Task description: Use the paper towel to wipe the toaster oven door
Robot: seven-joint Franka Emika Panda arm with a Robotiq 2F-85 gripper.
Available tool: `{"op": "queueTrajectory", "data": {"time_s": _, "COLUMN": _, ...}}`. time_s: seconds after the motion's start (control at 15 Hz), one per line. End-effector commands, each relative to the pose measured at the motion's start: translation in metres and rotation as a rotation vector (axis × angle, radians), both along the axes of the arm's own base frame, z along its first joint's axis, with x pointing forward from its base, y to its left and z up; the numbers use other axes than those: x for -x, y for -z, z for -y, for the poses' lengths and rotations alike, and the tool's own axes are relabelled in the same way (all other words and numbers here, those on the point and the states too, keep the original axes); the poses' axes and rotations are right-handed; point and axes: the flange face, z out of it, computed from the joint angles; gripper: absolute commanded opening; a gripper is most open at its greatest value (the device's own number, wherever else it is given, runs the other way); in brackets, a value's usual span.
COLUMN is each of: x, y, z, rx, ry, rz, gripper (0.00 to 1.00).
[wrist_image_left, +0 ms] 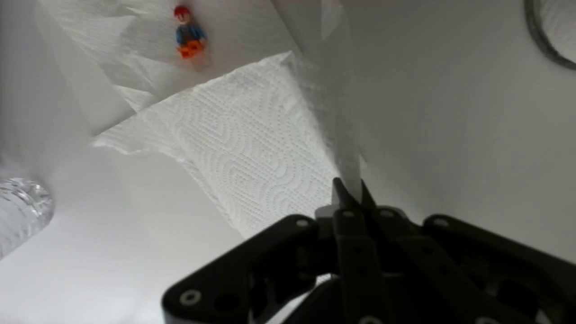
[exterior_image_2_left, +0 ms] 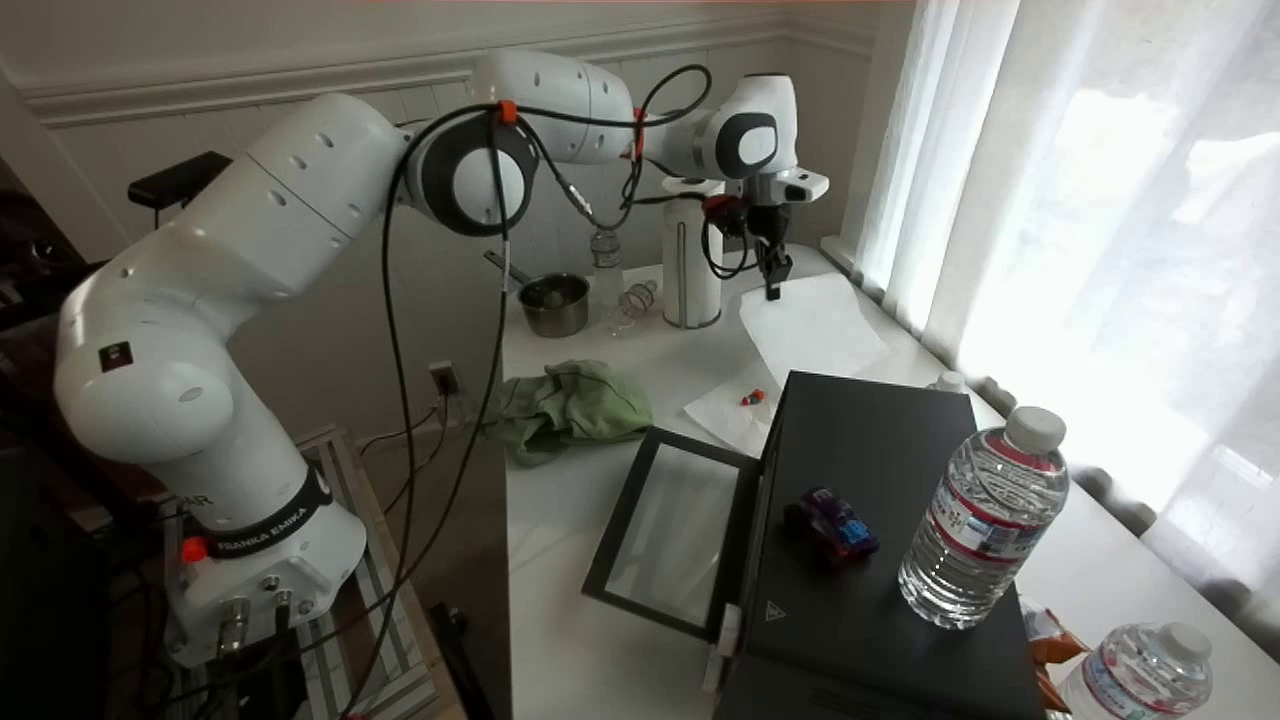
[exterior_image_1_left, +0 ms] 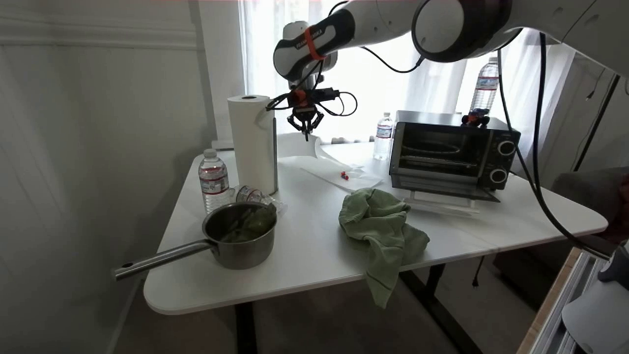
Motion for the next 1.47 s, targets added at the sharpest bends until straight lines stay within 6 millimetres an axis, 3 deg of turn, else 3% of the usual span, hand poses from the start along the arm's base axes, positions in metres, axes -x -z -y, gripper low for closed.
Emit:
{"op": "queueTrajectory", "data": {"time_s": 0.0, "x": 0.023, "y": -0.039, "z": 0.008, "rx": -0.050, "ry": 0.114, "rz": -0.049, "gripper": 0.00}}
{"op": "queueTrajectory", "data": {"time_s": 0.2, "x": 0.046, "y": -0.066, "z": 0.025, "rx": -0.116, "ry": 0.219, "rz": -0.075, "gripper": 0.00}}
{"op": "queueTrajectory", "data": {"time_s": 0.47, "x": 0.065, "y": -0.096, "z": 0.031, "rx": -0.131, "ry": 0.284, "rz": -0.014, "gripper": 0.00}}
{"op": "queueTrajectory", "data": {"time_s": 1.0, "x": 0.119, "y": -0.140, "z": 0.022, "rx": -0.148, "ry": 0.399, "rz": 0.088, "gripper": 0.00}}
{"op": "queueTrajectory", "data": {"time_s": 1.4, "x": 0.189, "y": -0.157, "z": 0.034, "rx": -0.082, "ry": 0.584, "rz": 0.085, "gripper": 0.00}}
